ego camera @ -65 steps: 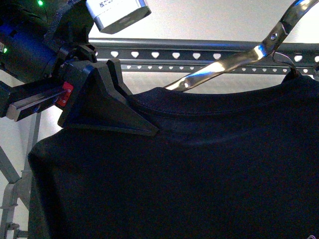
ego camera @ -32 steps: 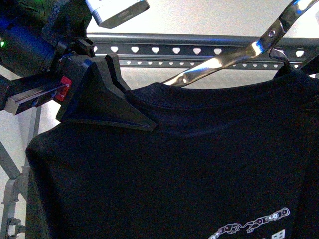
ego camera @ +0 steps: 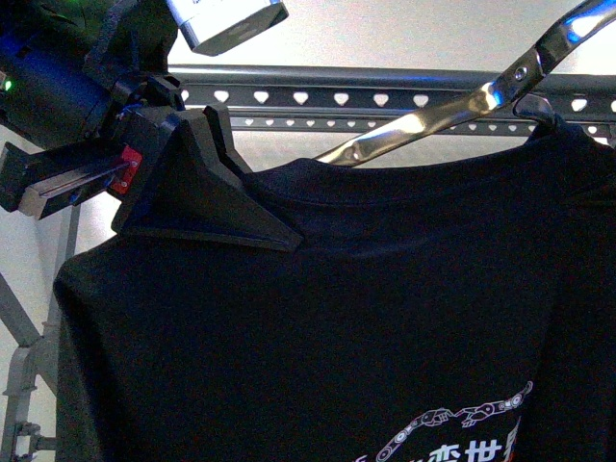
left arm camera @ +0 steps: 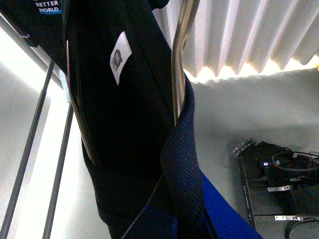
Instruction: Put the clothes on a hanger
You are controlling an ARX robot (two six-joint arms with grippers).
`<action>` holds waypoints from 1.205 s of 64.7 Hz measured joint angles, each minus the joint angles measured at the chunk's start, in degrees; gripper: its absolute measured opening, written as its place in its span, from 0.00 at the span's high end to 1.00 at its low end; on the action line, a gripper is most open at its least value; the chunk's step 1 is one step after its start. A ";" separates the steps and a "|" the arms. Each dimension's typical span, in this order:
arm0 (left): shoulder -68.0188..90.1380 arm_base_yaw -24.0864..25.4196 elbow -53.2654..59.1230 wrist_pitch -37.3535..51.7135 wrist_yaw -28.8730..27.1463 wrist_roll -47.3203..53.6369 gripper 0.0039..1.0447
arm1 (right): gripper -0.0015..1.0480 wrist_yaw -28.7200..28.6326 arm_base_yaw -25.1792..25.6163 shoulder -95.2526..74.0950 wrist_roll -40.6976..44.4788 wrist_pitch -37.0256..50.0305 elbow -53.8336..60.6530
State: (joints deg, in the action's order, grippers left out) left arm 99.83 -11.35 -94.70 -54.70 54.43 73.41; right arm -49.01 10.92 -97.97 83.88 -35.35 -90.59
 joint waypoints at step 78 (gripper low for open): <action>-6.27 5.99 20.65 97.68 -34.12 -90.47 0.06 | 0.96 1.57 8.70 2.25 -1.92 -1.44 9.18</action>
State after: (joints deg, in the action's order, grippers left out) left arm 93.56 -5.37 -74.04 42.98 20.32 -17.06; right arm -47.44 19.62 -95.72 81.95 -36.80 -81.41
